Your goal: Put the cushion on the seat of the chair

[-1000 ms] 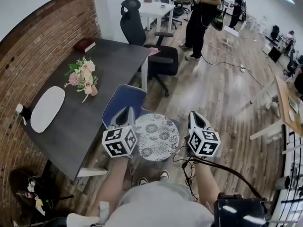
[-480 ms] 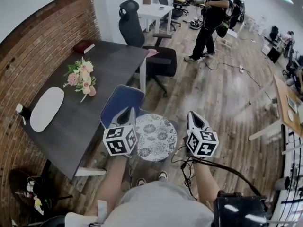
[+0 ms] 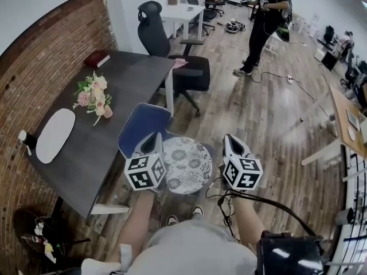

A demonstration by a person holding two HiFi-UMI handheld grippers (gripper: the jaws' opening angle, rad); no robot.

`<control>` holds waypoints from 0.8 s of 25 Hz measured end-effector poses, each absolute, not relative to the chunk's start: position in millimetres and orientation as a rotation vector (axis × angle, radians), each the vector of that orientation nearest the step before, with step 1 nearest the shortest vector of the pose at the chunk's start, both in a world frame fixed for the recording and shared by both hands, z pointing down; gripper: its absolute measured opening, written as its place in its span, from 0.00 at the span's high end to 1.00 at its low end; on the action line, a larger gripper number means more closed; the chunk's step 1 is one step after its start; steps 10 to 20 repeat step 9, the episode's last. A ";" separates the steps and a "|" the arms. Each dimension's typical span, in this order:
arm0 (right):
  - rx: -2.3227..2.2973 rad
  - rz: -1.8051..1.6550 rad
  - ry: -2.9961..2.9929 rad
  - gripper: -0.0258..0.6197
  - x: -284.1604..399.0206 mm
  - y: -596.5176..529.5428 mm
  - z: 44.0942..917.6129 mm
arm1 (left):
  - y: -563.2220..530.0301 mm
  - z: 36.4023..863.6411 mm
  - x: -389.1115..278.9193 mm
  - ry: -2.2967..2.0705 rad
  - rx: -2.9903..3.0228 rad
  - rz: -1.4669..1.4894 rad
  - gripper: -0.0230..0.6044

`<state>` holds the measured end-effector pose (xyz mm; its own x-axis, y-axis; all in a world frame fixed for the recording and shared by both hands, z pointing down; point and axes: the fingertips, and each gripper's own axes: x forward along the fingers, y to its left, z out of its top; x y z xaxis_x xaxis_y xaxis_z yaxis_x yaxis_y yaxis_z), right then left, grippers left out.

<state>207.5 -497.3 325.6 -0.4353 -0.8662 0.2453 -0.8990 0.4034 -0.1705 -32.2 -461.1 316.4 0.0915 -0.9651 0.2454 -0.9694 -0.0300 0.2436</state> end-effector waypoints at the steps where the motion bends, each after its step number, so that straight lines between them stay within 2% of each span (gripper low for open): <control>1: 1.600 0.423 -2.532 0.96 208.5 -496.7 325.4 | -460.8 316.4 -31.4 -1.910 2.031 0.020 0.95; 20: 1.597 0.432 -2.527 0.96 214.3 -492.9 327.8 | -458.4 324.1 -22.0 -1.894 2.023 0.047 0.95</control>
